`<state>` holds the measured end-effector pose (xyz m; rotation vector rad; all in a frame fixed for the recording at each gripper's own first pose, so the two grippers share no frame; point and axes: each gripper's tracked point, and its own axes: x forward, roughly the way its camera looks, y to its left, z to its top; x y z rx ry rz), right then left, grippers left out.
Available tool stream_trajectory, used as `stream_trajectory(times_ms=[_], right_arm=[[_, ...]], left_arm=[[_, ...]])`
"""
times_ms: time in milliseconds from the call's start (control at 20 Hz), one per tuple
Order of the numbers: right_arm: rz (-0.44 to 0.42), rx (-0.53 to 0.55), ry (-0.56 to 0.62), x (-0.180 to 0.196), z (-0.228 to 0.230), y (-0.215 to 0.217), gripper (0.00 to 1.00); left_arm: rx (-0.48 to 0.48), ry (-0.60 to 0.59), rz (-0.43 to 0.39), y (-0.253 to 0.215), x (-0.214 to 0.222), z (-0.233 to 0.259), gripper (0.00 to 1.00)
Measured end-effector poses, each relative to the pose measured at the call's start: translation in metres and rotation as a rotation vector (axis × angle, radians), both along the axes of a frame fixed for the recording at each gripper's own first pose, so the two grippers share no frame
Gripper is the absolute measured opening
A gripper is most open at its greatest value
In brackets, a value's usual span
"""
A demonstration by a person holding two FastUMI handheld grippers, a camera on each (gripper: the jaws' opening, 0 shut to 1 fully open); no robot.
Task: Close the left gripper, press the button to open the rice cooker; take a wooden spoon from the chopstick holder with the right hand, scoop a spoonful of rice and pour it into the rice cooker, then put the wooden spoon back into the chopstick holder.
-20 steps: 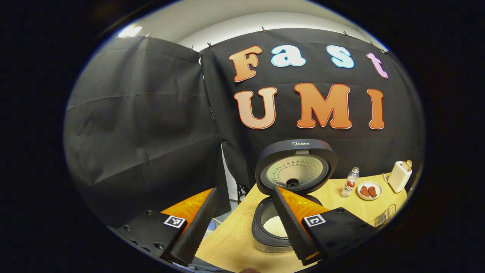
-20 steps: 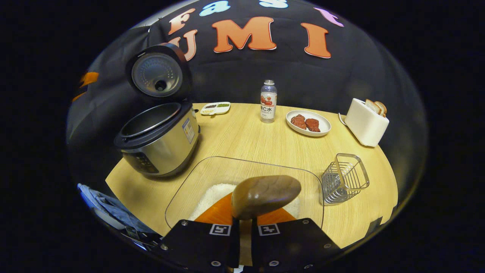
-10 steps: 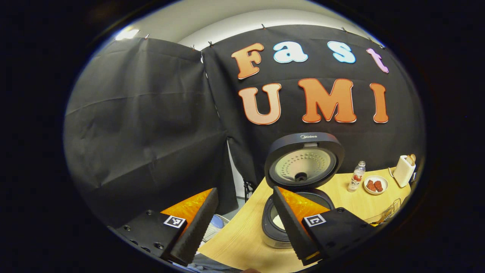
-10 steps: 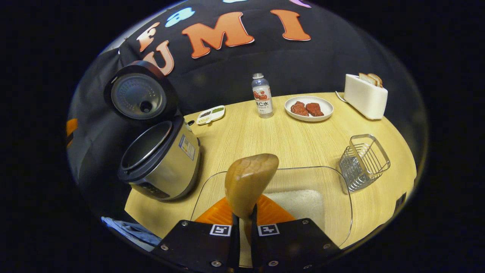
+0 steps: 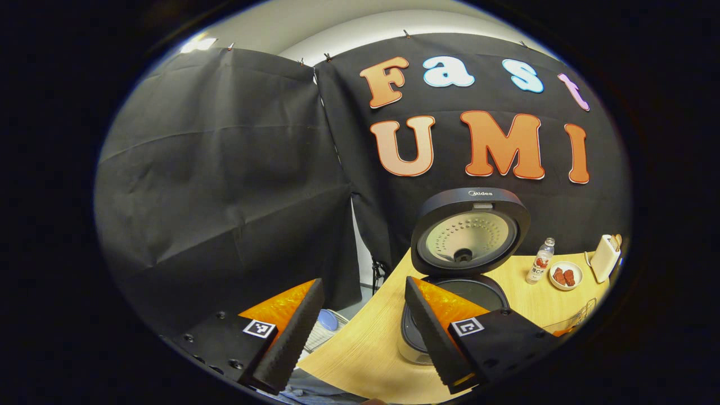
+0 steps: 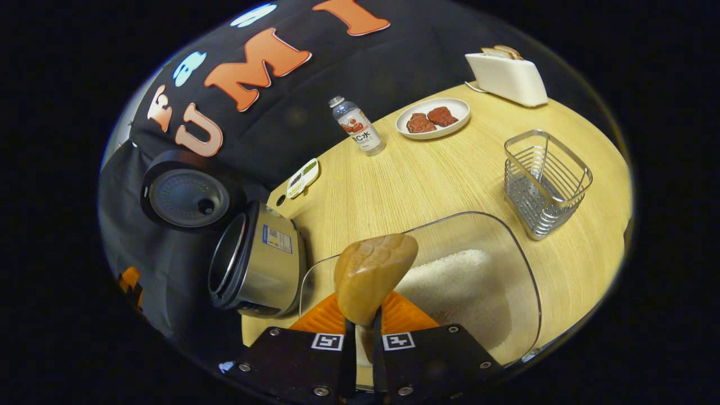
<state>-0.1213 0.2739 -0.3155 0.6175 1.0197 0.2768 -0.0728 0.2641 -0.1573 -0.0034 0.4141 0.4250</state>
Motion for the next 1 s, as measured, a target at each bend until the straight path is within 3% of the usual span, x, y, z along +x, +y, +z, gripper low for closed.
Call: stream_trajectory(times_ms=[50,100,200,250,300,450,750,800,850,900,950,1000], right_arm=[[-0.007,0.02,0.012,-0.002,0.0,0.001,0.11],[-0.009,0.033,0.022,-0.002,0.0,0.001,0.11],[-0.024,0.069,0.047,-0.003,-0.002,0.001,0.11],[-0.036,0.089,0.062,-0.004,-0.003,-0.001,0.11],[-0.046,0.103,0.076,-0.003,-0.006,-0.002,0.11],[-0.06,0.155,0.103,-0.001,-0.008,-0.006,0.11],[-0.08,0.269,0.091,0.018,0.002,-0.021,0.11],[-0.081,0.276,0.091,0.017,0.003,-0.026,0.11],[-0.092,0.29,0.094,0.02,0.004,-0.032,0.11],[-0.095,0.297,0.101,0.02,0.005,-0.038,0.11],[-0.112,0.315,0.099,0.025,0.008,-0.044,0.11],[-0.119,0.332,0.1,0.028,0.011,-0.05,0.11]], left_arm=[[0.001,-0.001,-0.004,-0.001,0.002,-0.001,0.94],[0.002,-0.001,-0.008,-0.004,0.002,0.001,0.98],[0.008,-0.001,-0.019,-0.008,0.004,0.002,0.94],[0.013,-0.001,-0.024,-0.009,0.005,0.004,0.98],[0.016,-0.001,-0.028,-0.011,0.005,0.005,0.94],[0.023,-0.006,-0.036,-0.016,0.009,0.009,0.98],[0.035,-0.026,-0.059,-0.03,0.021,0.021,1.0],[0.04,-0.032,-0.065,-0.034,0.023,0.024,0.94],[0.044,-0.038,-0.071,-0.037,0.025,0.027,1.0],[0.048,-0.044,-0.076,-0.04,0.026,0.029,1.0],[0.049,-0.049,-0.082,-0.044,0.028,0.031,0.94],[0.049,-0.053,-0.086,-0.047,0.03,0.032,0.97]])
